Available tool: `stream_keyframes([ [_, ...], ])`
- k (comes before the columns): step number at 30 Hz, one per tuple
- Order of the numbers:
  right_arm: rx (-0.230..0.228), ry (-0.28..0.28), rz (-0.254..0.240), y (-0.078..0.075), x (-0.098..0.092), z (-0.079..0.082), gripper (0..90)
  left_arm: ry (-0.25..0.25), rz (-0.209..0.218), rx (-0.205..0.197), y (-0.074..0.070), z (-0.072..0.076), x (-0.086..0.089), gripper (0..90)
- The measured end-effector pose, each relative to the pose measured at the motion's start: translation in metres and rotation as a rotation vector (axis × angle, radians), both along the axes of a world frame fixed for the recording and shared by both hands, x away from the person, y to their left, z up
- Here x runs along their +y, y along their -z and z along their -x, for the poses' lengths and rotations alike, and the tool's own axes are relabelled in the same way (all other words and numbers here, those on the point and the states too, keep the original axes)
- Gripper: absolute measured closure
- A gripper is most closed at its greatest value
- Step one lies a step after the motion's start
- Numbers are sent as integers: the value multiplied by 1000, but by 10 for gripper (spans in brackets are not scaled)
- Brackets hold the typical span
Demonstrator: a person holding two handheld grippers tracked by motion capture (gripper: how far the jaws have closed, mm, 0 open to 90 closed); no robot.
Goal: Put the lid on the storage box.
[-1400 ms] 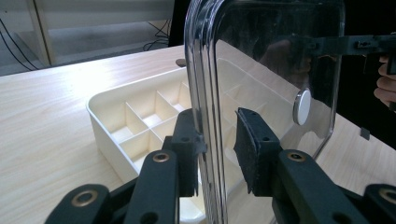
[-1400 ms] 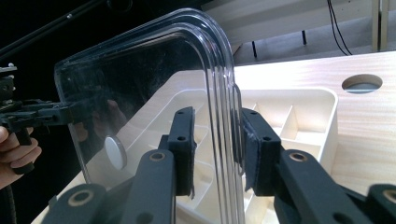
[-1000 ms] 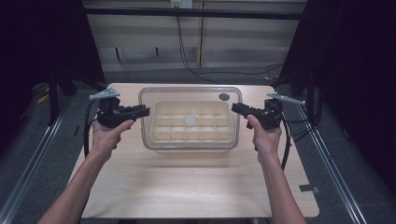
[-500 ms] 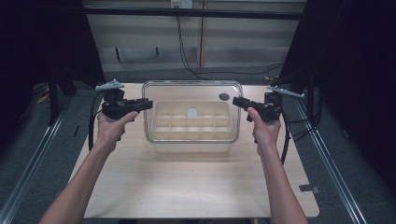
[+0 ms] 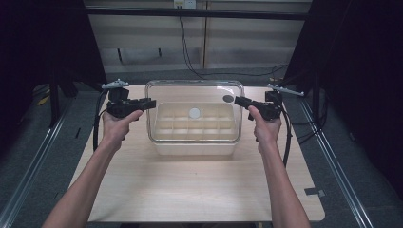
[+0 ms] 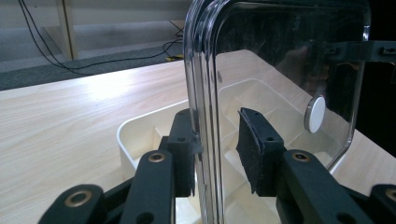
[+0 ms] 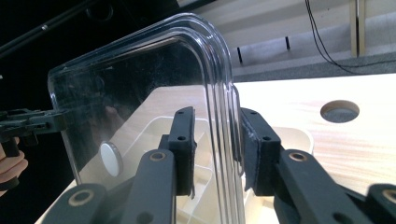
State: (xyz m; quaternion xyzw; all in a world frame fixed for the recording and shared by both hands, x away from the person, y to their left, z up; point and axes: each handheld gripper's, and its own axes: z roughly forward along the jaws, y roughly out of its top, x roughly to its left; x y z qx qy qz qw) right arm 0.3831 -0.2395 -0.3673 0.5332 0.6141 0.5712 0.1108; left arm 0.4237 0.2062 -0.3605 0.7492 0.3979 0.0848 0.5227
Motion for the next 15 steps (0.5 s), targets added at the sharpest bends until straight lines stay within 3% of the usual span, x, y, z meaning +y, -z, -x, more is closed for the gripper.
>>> stream_keyframes([
  [7,15,9,-14,3,-3,-3,680,8,4,22,1,0,-3,678],
  [10,10,12,-17,0,-5,0,678,23,-27,10,-3,5,-5,680],
  [15,15,10,-14,2,-4,0,678,14,-20,14,-1,2,-4,680],
])
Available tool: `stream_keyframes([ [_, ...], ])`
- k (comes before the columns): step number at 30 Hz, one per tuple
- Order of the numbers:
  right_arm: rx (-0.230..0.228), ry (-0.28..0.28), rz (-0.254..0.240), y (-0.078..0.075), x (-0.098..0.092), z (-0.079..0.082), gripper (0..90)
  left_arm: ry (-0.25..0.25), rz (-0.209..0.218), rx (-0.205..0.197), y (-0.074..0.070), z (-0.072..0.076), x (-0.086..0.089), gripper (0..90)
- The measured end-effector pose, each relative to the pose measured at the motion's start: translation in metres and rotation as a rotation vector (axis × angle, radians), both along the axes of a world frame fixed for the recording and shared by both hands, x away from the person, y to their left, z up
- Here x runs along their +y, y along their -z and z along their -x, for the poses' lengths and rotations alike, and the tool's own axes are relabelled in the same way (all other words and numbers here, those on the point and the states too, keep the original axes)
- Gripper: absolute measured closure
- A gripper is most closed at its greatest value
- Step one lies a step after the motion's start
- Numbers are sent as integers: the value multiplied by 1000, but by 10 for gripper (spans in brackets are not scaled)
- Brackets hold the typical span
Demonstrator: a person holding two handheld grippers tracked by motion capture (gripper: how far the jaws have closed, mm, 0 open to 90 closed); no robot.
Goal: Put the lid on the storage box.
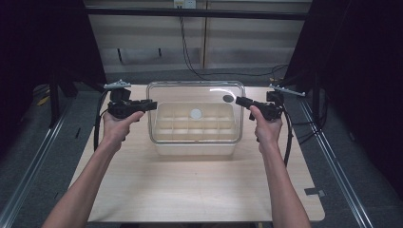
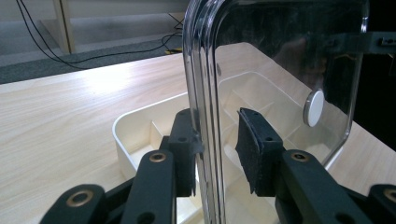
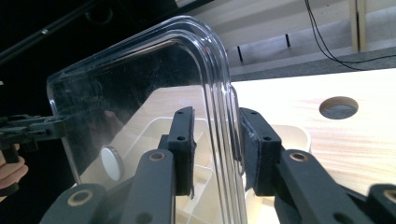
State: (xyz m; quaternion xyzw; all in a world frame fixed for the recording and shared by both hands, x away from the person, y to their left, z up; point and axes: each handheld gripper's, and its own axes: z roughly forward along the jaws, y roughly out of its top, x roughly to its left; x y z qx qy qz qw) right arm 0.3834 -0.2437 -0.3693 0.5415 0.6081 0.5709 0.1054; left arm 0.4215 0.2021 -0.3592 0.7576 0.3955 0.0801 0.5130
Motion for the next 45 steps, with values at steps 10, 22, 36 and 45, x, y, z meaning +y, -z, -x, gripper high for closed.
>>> stream_keyframes([
  [10,40,35,-7,16,1,-21,673,-38,4,36,16,-19,-6,640],
  [22,104,81,32,34,4,-41,649,-53,-17,105,44,-37,-10,589],
  [36,180,131,62,58,10,-54,595,-71,-18,175,68,-47,-13,561],
  [45,241,132,94,74,14,-56,560,-77,-20,215,78,-49,-9,550],
])
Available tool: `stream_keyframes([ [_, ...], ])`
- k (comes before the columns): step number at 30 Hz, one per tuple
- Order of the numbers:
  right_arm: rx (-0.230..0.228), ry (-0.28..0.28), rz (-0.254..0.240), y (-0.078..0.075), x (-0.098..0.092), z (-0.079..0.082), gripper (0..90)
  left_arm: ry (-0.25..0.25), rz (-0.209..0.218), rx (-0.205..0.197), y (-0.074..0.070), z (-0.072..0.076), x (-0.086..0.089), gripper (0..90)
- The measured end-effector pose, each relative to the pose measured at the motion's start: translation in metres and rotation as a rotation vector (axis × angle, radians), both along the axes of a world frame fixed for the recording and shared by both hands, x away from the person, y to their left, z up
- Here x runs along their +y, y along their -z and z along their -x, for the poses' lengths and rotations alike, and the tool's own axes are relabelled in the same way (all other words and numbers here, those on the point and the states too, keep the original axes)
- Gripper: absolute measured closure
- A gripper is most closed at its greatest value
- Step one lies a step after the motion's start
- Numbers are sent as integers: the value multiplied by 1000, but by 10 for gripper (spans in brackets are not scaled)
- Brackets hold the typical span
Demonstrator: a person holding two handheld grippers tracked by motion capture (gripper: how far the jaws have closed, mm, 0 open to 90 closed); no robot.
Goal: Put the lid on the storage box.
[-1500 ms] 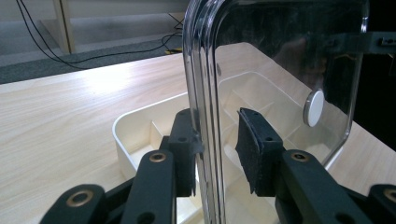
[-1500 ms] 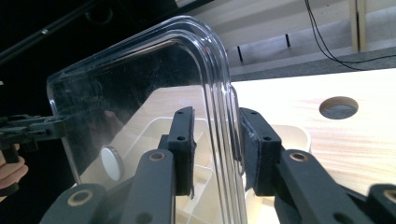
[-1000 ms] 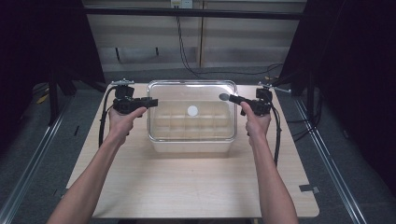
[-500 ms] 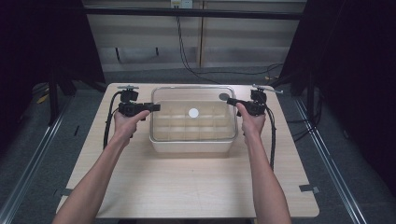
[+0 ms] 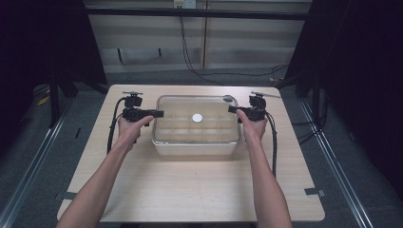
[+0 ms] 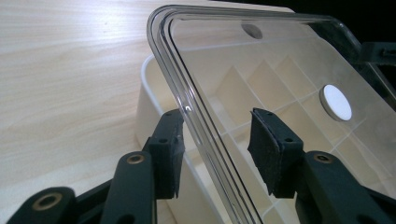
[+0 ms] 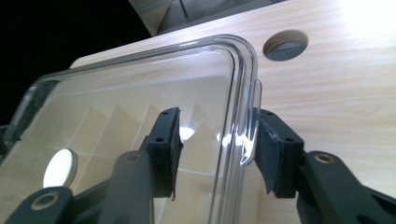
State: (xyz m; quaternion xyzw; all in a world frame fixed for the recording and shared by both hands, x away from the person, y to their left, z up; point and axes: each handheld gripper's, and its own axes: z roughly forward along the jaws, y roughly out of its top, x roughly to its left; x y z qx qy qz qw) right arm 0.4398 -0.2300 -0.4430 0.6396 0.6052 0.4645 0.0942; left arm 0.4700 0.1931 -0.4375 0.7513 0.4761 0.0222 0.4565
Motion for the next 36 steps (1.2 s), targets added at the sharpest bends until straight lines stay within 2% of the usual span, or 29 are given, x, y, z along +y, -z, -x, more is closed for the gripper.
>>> stream_keyframes([
  [2,-16,3,5,1,3,2,557,-5,-4,-1,1,1,3,545],
  [6,10,-19,31,5,5,3,559,-5,11,14,4,3,6,539],
  [13,9,-39,59,6,6,6,560,11,16,15,7,8,9,534],
  [16,13,-46,66,4,5,7,564,8,39,20,10,11,10,530],
  [19,25,-52,78,5,6,7,557,18,33,18,10,14,12,530],
  [26,38,-62,59,6,6,6,552,37,20,22,7,23,15,542],
  [31,53,-61,74,1,6,7,580,38,70,47,14,25,19,535],
  [33,81,-64,71,-2,5,8,594,44,66,51,14,25,19,533],
  [36,78,-87,85,-3,3,10,592,51,47,39,12,27,17,528],
])
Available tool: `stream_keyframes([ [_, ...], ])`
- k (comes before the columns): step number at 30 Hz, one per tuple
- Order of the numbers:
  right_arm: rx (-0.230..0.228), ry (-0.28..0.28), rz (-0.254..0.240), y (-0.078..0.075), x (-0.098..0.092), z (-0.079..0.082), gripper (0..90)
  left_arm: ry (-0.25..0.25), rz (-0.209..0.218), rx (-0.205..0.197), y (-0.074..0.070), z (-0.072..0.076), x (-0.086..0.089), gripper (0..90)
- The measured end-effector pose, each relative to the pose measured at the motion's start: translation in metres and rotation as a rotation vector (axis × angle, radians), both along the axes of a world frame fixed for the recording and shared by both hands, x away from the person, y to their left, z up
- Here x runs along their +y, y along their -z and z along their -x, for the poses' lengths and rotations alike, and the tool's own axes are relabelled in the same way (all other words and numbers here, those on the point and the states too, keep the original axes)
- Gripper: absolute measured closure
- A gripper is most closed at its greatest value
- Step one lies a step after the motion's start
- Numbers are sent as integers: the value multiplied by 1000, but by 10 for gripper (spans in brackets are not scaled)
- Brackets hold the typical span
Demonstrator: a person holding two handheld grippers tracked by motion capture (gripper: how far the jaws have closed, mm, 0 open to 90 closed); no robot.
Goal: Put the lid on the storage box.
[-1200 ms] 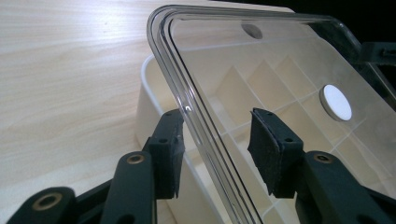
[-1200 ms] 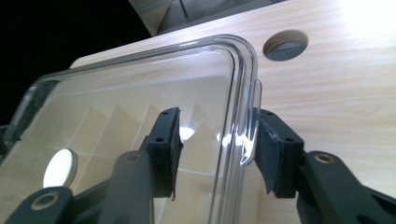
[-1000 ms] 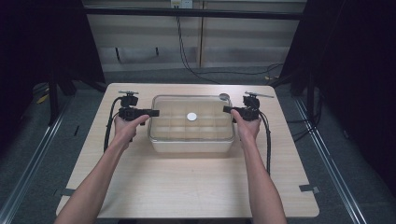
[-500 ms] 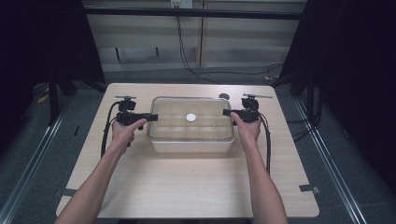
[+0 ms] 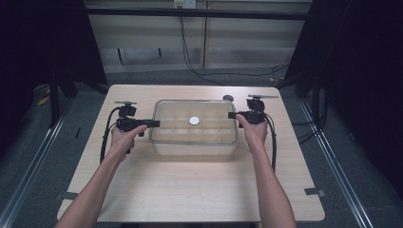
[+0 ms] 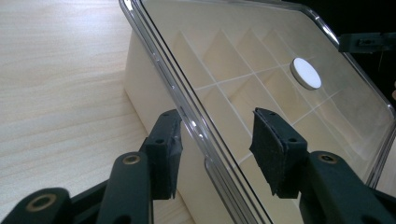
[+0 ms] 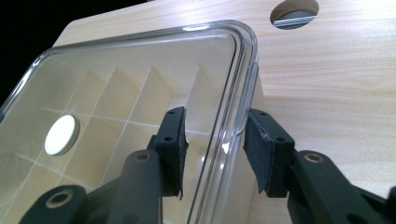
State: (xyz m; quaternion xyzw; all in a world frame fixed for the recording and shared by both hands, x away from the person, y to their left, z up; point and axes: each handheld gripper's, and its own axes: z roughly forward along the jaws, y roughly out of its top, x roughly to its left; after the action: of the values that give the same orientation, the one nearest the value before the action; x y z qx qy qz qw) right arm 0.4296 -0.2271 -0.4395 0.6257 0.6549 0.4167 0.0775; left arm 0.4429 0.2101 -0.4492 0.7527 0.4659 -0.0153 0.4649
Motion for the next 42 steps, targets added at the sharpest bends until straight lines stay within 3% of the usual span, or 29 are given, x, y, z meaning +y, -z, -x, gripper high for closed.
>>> stream_keyframes([
  [9,-20,8,-9,7,-2,-1,564,25,-11,0,0,5,-3,512],
  [12,-63,10,52,6,0,0,582,24,-5,-12,1,9,-2,506],
  [16,-74,3,33,6,1,3,442,7,-4,-32,0,10,0,467],
  [20,-114,-1,27,2,-1,9,382,-4,-53,-48,-5,11,4,385],
  [23,-152,-9,27,-7,-6,18,366,-21,-72,-68,-11,14,10,351],
  [32,-232,-86,36,-24,-15,57,349,0,-132,-120,-21,35,22,316],
  [38,-269,-117,37,-32,-17,83,354,23,-153,-165,-28,50,26,344],
  [42,-287,-135,35,-37,-17,97,357,30,-142,-201,-35,63,28,360],
])
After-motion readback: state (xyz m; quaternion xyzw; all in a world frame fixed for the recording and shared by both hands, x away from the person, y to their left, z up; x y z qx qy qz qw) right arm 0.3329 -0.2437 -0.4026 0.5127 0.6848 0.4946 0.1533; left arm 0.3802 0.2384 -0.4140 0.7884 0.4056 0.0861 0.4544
